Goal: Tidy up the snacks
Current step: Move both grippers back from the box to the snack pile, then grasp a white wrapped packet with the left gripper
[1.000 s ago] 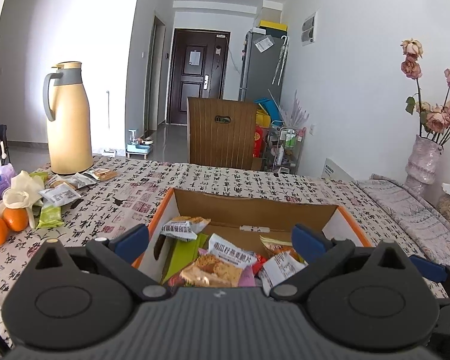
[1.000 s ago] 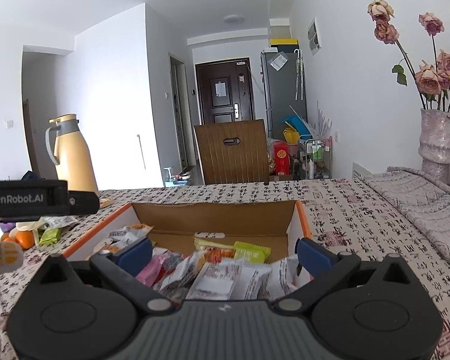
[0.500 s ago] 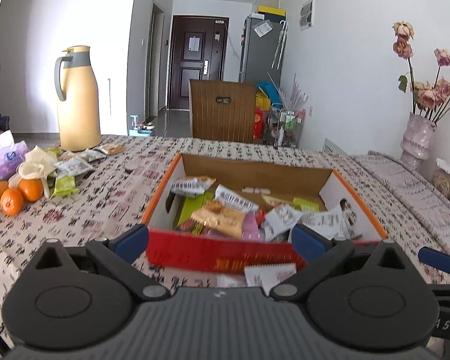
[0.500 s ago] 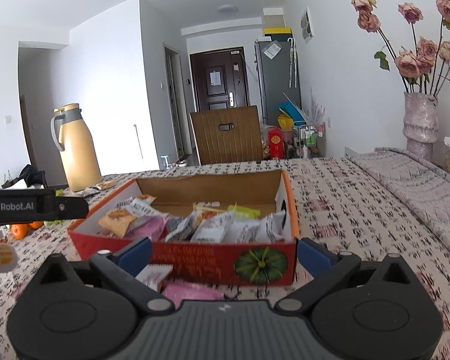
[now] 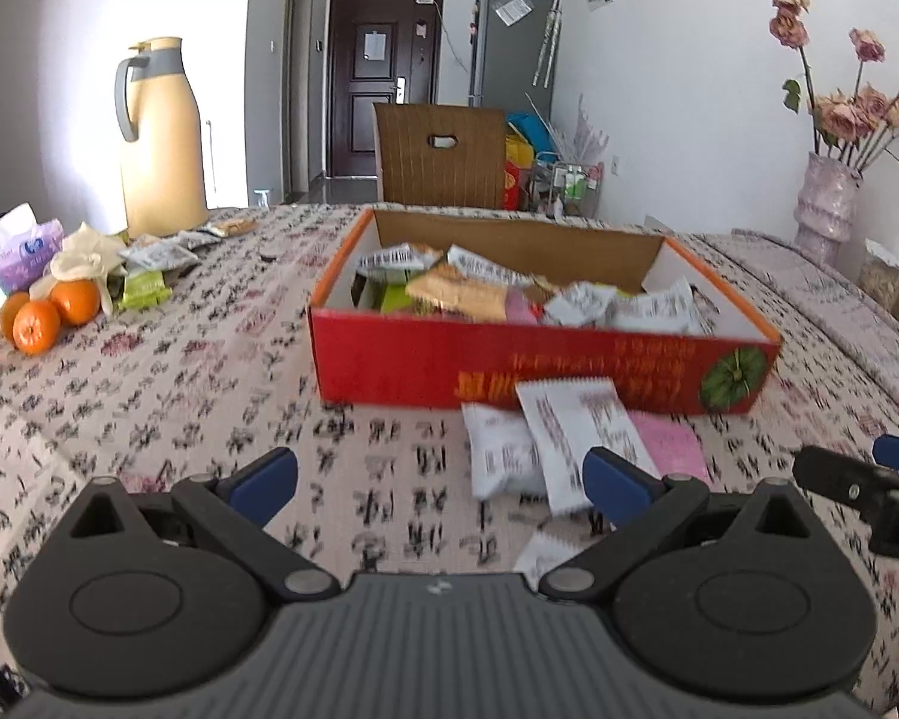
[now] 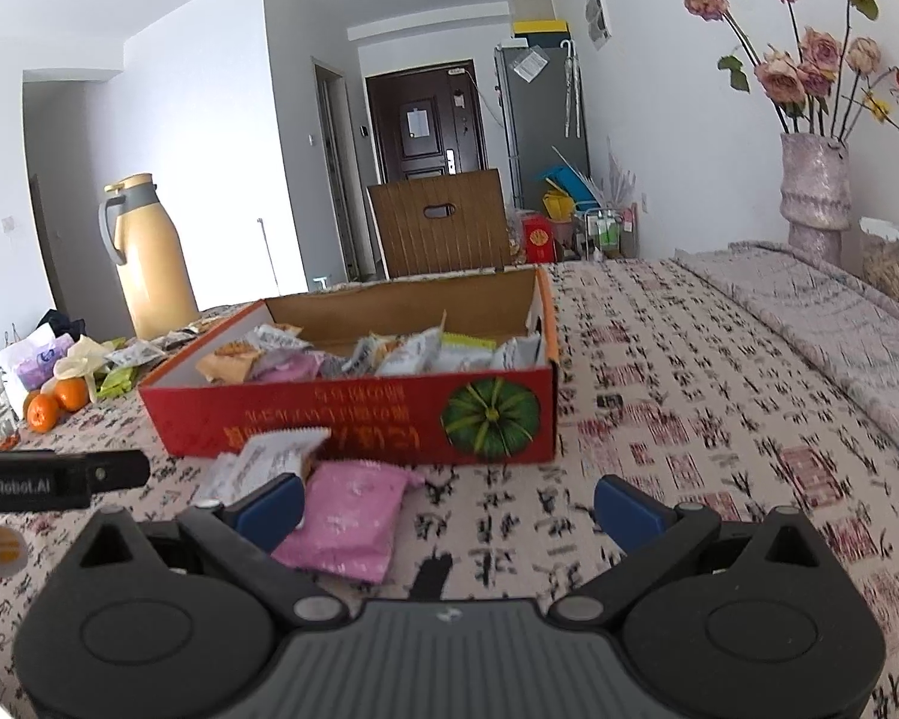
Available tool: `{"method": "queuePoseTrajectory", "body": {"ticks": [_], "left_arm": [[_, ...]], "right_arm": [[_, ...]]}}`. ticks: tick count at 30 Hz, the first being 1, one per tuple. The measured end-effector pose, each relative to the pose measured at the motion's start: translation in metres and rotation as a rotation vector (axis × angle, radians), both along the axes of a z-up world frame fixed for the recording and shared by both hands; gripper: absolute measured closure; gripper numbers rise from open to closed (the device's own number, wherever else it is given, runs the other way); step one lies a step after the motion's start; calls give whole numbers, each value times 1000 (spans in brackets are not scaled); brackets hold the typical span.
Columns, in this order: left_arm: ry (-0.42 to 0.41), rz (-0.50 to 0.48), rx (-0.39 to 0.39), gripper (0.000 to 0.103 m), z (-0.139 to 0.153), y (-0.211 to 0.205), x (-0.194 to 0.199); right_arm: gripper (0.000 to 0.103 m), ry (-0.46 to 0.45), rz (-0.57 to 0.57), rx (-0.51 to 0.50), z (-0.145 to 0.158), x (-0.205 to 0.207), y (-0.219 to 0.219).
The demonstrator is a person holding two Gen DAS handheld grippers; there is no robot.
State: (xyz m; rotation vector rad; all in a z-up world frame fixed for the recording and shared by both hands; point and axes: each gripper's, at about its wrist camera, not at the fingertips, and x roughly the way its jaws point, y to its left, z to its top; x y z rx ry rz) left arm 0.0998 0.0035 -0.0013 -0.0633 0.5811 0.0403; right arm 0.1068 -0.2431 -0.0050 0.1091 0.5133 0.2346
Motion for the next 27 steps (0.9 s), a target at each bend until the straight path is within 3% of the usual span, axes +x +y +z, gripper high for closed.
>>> {"method": "queuePoseTrajectory", "body": {"ticks": [11,27], "left_arm": [[14,-43,2,0,-12,-9,-15],[131,-91,12,1,-40,-26,-9]], "right_arm": [[0,56,-8,-9,-18,-13,-5],[0,73,-22,4,-25,-16,-15]]}}
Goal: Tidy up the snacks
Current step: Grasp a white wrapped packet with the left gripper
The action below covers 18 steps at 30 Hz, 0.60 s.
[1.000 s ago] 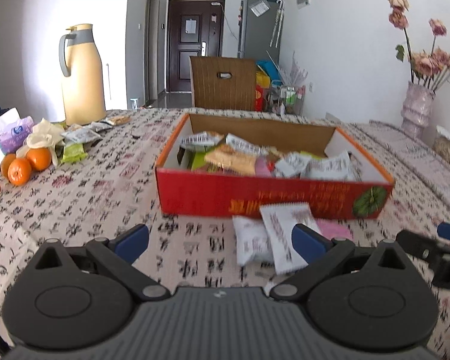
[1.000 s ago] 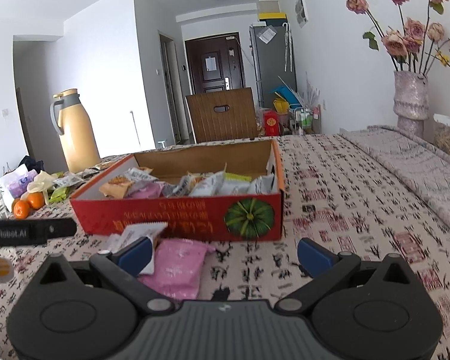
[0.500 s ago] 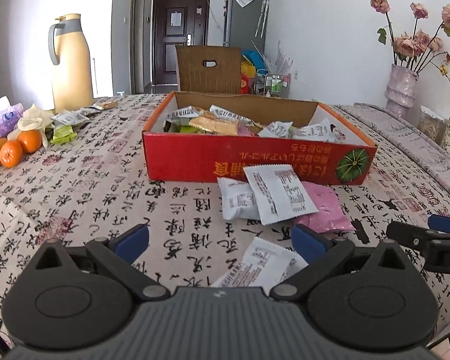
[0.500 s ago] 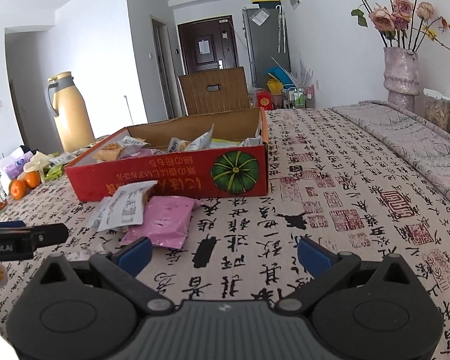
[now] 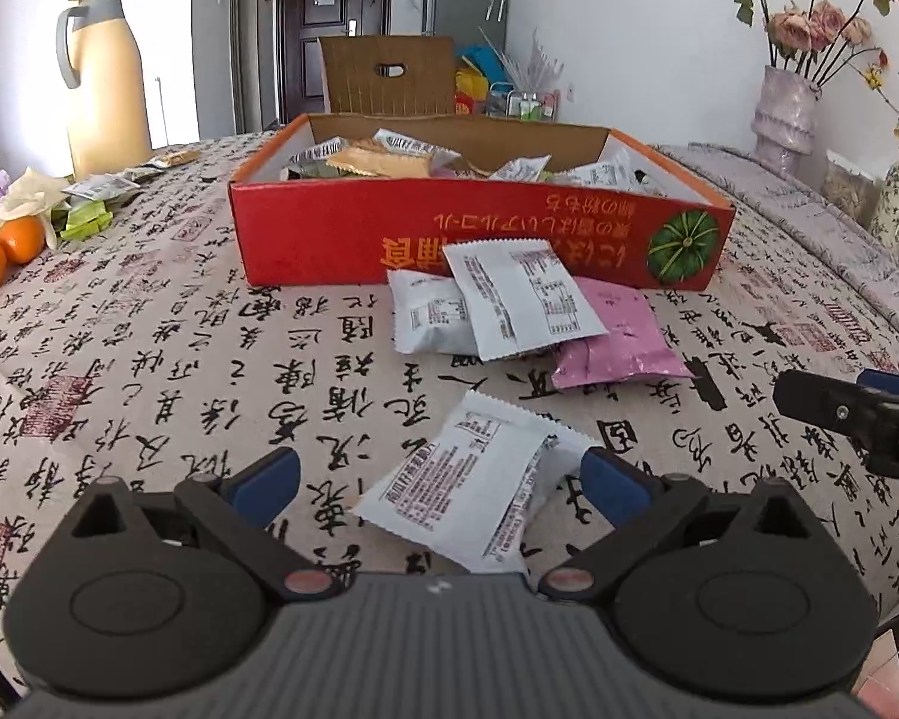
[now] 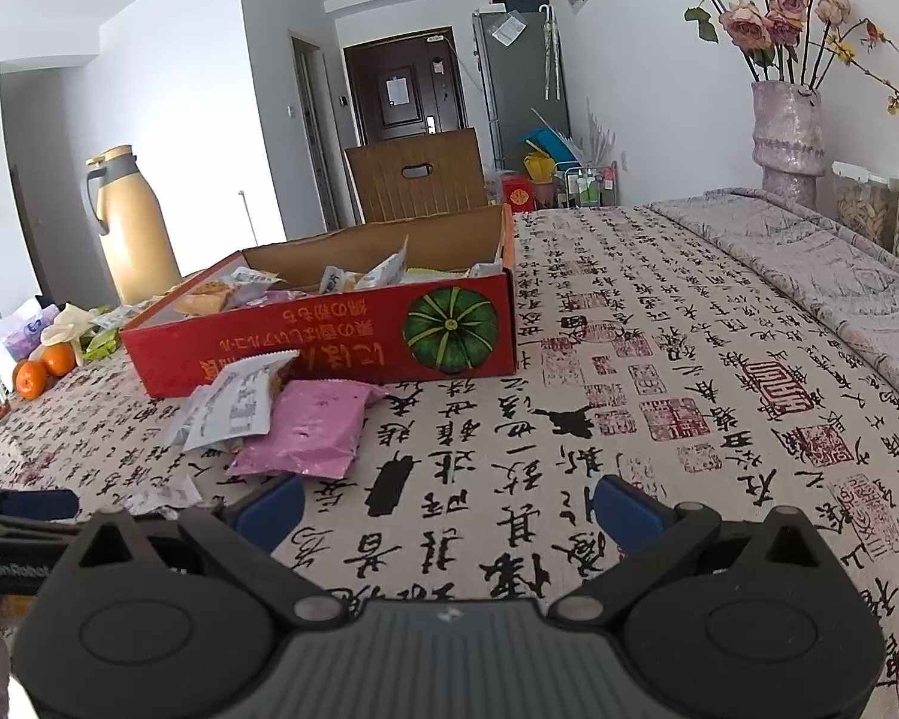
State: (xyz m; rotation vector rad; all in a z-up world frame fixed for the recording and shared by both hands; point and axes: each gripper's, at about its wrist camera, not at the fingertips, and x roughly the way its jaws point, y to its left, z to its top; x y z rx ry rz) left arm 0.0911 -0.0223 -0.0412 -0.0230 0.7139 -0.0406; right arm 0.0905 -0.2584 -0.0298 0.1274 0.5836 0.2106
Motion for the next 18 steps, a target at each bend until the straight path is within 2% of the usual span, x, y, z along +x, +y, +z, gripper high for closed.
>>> {"method": "queuePoseTrajectory", "body": {"ticks": [4,9,12,13,18], "left_arm": [[25,10,11,7,-4,-1,8],[15,-17,19,23,-2,-7,8],[4,-24,28,43,-1,-9,7],[1,-27,30,54,-1,-10,6],[-2,-25,29,57,1,-10,4]], "right_arm": [[0,6,2,3,-2,1,1],[0,10,6,2,-3,2,3],[0,13,7,0,-4,2,4],[0,14,8,0,-5,2,4],[0,15,15,0,-5,0,6]]}}
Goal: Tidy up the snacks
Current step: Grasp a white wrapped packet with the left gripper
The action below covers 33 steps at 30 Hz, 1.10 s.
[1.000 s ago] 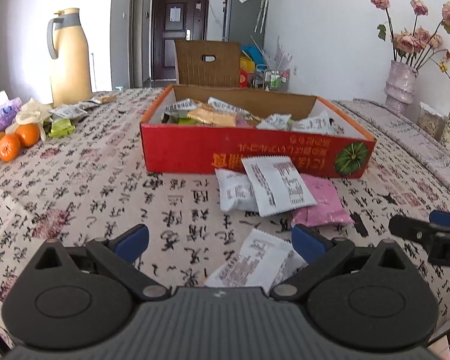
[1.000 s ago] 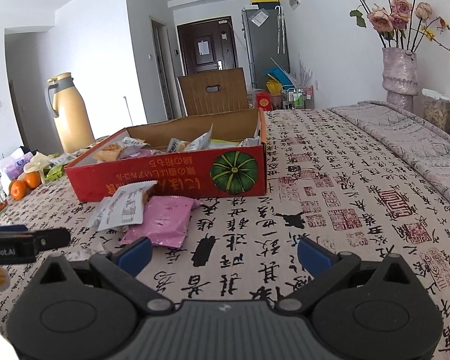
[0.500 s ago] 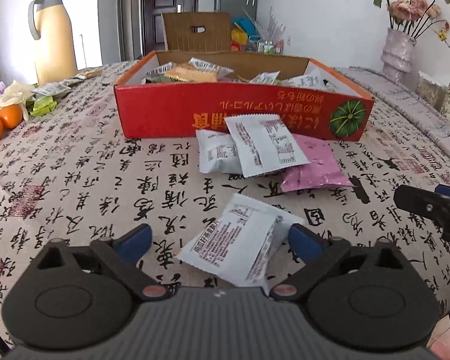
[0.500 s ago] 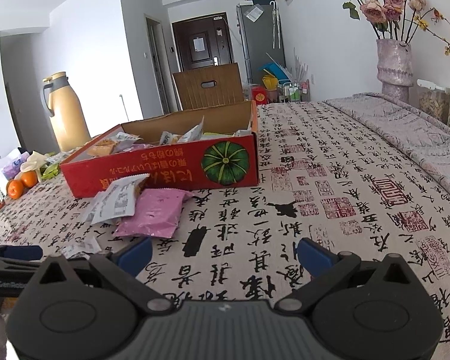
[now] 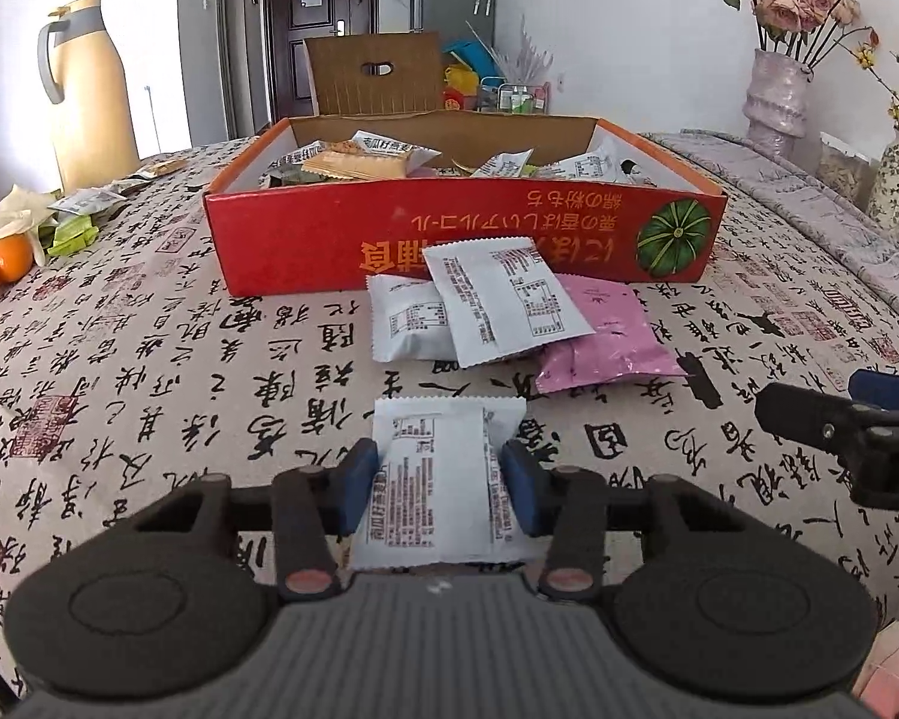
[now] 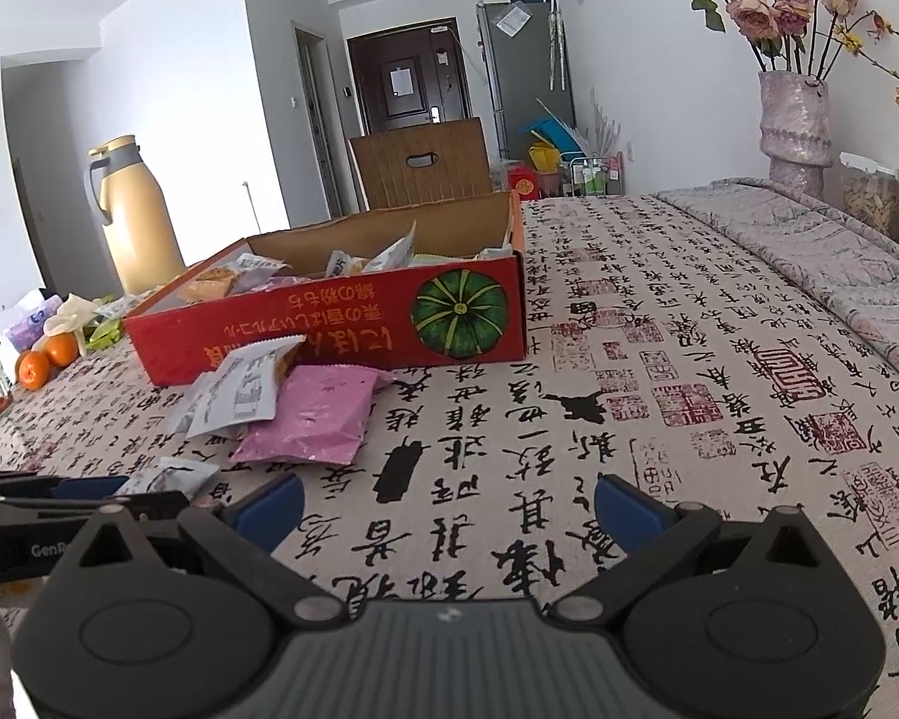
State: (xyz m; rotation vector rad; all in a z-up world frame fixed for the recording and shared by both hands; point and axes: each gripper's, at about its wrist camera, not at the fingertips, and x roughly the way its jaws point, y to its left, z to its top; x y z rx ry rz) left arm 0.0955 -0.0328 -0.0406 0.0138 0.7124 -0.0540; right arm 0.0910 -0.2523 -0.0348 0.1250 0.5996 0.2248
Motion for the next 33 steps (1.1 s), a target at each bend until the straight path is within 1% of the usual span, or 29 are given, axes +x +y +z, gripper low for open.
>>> {"method": "queuePoseTrajectory", "body": {"ticks": [5,12,13,14,17,20,21,22,23,24,25,26,30,31,33], "left_arm": [[-3,5,-3,58,2,1,-1],[-39,17,-10,62,13,5,-3],[-45,18,-11,67,15,6,-3],[-49,17,-13,75,17,6,-2],[-60,17,-18,76,21,8,0],[-50,10,-20,76,19,7,2],[-45,10,-20,75,18,7,2],[-40,8,-21,71,16,8,1],[-34,4,-23,62,15,8,1],[-33,3,-20,56,14,8,1],[-30,6,-15,44,12,8,1],[-24,6,-10,41,11,8,2],[36,11,-10,41,1,8,8],[32,17,-2,40,1,8,8],[34,23,-12,40,1,9,8]], "right_arm": [[0,2,2,-1,0,-1,1],[0,-3,16,-7,2,2,8],[0,-4,19,-8,3,2,9],[0,-6,23,-9,3,3,11],[0,-12,32,-14,6,7,15],[0,-18,37,-17,8,10,20],[0,-18,40,-17,8,10,21],[0,-18,42,-18,8,10,21],[0,-15,42,-19,7,10,22],[0,-12,41,-20,6,10,21],[0,-10,38,-20,6,10,21],[0,-7,36,-19,5,10,20],[0,2,29,-16,2,11,17],[0,4,29,-15,2,11,17],[0,7,30,-15,1,10,17]]}}
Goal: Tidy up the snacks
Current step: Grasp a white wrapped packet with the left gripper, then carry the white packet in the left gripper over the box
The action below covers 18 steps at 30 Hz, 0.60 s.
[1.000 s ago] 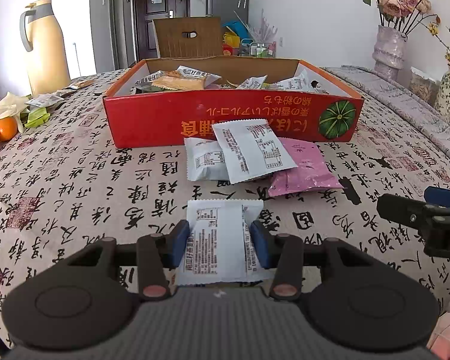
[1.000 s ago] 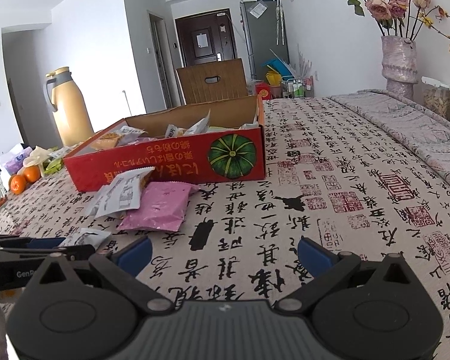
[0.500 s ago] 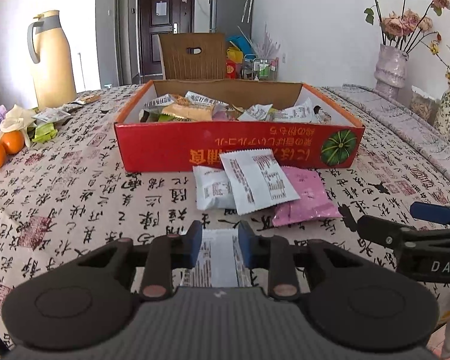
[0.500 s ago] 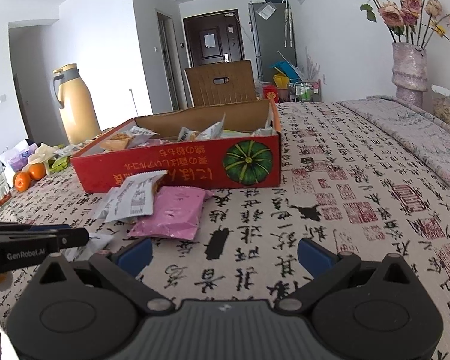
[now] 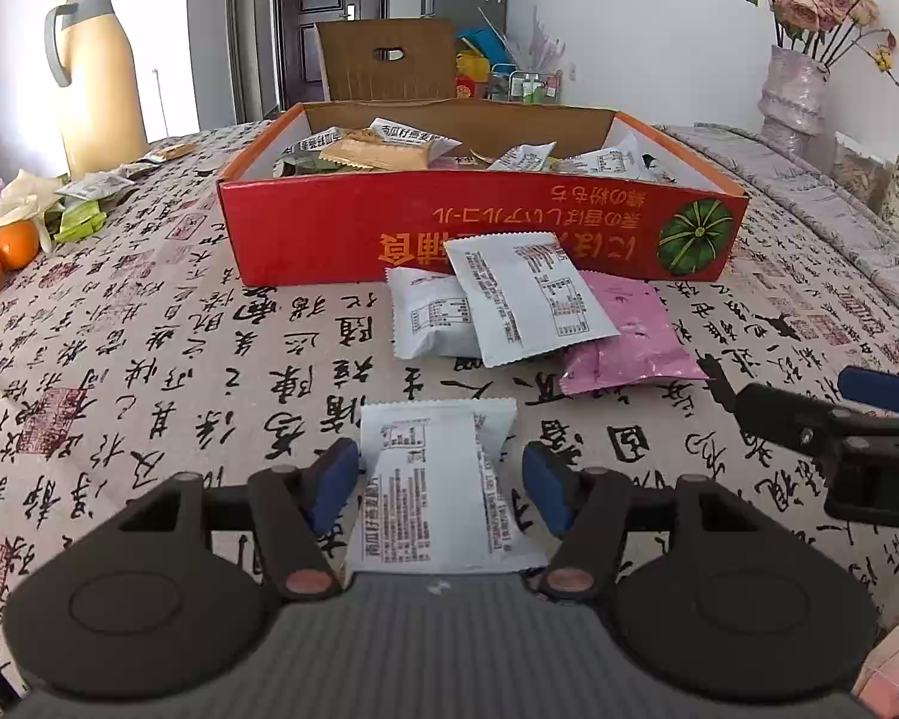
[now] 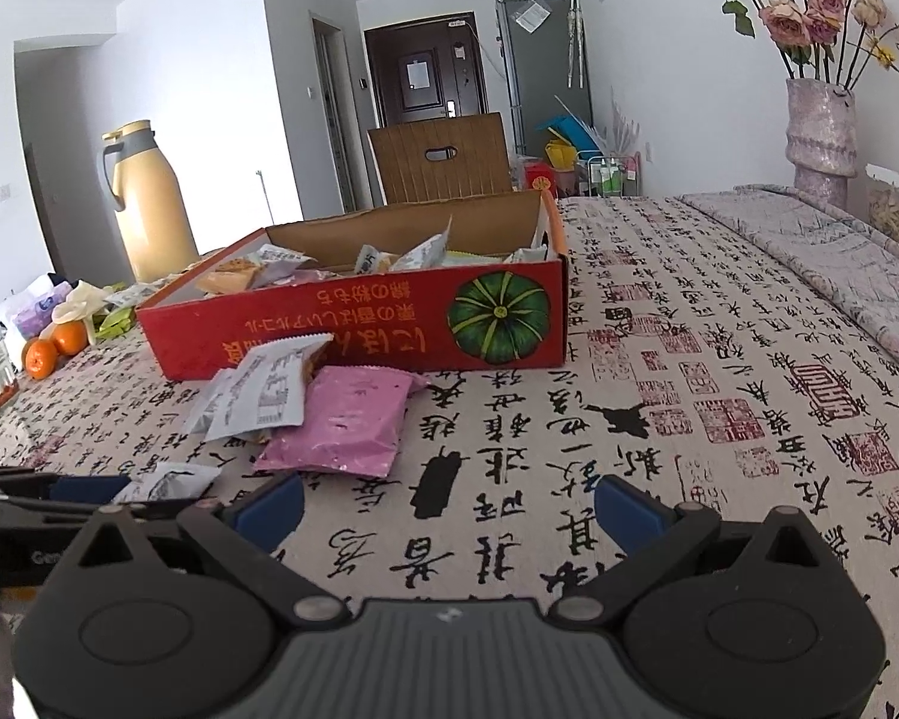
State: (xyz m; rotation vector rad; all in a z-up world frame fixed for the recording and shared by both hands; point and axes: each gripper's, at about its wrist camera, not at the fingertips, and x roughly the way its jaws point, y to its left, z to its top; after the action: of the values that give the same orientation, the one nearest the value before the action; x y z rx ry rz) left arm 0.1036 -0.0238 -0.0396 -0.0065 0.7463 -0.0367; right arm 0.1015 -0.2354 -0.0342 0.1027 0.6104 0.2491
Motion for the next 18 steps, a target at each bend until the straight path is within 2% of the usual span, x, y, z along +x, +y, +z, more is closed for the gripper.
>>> {"method": "queuePoseTrajectory", "body": {"ticks": [1,4,5,11,18], "left_arm": [[0,2,-3,41,0,0,0],[-7,5,4,55,0,0,-2],[-9,0,-1,57,1,0,-3],[-37,3,6,62,5,0,-5],[-91,22,-12,62,20,11,-7]], "right_arm": [[0,2,1,0,-1,0,0],[0,6,4,0,-2,0,1],[0,8,6,-1,-2,0,2],[0,12,15,-9,-3,1,7],[0,-2,28,-24,3,6,15]]}}
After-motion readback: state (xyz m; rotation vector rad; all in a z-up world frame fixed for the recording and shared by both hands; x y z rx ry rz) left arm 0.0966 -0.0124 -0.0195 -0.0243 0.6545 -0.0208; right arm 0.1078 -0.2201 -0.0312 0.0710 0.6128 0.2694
